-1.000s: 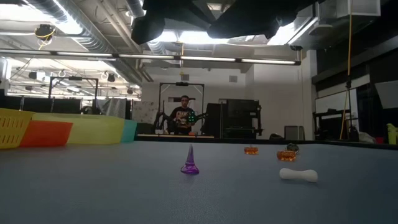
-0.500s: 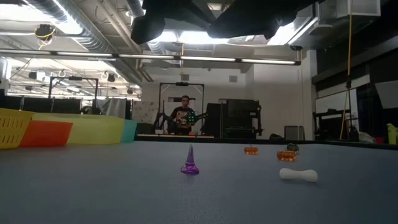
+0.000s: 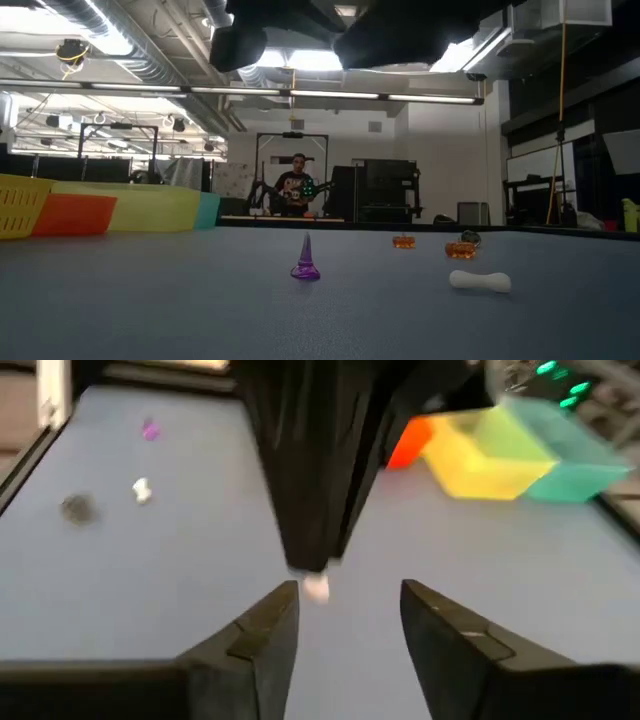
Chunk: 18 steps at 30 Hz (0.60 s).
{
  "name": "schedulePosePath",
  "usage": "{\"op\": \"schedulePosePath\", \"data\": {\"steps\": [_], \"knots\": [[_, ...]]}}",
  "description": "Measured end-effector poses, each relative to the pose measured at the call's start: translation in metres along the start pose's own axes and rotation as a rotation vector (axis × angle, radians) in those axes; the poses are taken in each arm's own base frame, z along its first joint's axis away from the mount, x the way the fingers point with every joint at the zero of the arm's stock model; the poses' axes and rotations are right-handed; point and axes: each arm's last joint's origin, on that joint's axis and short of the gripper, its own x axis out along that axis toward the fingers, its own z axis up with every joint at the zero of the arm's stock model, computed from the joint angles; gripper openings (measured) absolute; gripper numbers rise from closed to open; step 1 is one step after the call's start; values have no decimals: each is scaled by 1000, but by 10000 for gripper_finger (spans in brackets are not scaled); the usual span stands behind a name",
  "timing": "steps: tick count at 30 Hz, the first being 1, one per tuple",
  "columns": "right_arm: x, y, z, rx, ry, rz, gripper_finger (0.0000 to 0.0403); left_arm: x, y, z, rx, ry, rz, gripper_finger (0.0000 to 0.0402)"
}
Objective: Sort Halloween decoration
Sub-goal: Put the right white bone toy into the yellow basket
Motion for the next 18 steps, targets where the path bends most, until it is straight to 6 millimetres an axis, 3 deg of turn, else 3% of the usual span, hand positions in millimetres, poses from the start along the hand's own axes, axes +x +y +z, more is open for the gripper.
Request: {"op": "schedulePosePath", "data": {"steps": [8,18], "knots": [[-2,5,-13,-59,158,237,185,-2,11,-15,18,275,25,4],[-5,4,-28,-113,322,346,184,-30,40,-54,-66,815,345,4]]}}
